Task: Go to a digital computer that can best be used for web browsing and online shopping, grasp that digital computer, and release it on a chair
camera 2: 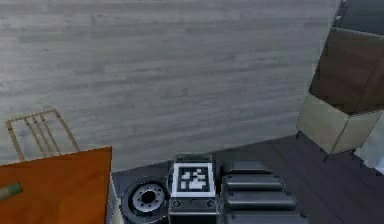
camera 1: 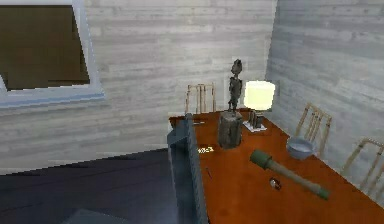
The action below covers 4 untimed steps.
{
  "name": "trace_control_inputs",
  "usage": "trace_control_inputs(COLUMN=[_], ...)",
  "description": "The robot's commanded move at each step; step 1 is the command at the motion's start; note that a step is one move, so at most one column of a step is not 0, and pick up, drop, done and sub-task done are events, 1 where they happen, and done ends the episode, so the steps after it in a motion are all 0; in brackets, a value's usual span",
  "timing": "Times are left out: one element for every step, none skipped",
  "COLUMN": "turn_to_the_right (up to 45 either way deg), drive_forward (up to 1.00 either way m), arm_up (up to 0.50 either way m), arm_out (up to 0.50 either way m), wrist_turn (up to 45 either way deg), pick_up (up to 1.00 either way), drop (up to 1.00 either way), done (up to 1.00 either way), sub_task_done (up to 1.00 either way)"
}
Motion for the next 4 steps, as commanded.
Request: trace_control_inputs(turn_to_the_right=[-3.0, 0.0, 0.0, 0.0], drive_forward=[0.00, 0.00, 0.00, 0.00], arm_up=[0.00, 0.00, 0.00, 0.00], arm_out=[0.00, 0.36, 0.00, 0.00], wrist_turn=[0.0, 0.0, 45.0, 36.0], pick_up=[0.00, 0.00, 0.00, 0.00], drop=[0.00, 0.00, 0.00, 0.00], done=[0.00, 0.00, 0.00, 0.00], sub_task_done=[0.00, 0.00, 0.00, 0.00])
